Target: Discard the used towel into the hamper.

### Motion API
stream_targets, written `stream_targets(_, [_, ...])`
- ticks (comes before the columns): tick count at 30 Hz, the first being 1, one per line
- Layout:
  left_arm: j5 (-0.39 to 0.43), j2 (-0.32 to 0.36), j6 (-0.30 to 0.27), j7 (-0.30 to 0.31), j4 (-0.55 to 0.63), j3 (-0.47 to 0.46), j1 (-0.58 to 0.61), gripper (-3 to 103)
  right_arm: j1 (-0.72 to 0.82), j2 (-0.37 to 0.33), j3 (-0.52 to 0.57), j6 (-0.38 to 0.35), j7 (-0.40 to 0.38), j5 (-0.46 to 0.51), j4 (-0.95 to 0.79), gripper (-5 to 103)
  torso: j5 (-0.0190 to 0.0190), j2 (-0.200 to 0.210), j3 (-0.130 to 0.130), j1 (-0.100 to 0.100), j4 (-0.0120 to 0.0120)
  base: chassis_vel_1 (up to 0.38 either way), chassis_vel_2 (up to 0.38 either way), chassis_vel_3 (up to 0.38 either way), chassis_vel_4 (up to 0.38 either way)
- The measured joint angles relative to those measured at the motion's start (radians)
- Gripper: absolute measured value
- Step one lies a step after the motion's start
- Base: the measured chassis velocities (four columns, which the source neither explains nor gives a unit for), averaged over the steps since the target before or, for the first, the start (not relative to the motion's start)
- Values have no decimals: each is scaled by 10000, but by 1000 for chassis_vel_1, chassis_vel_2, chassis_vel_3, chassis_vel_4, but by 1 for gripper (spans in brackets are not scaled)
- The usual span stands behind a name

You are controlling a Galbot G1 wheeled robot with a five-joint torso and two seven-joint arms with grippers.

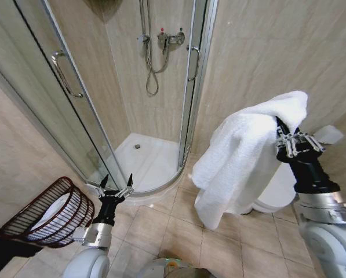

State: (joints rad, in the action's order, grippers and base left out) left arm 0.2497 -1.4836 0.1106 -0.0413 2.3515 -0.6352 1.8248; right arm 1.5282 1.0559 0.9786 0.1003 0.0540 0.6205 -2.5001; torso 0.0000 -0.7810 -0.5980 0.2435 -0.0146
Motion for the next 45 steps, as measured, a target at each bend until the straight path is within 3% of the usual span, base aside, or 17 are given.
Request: stream_targets(45, [0,0,0,0,0,0,0,100,-308,-203,-289,93,104,-146,0,13,0,-2197,-1231,966,0,0,0,0,0])
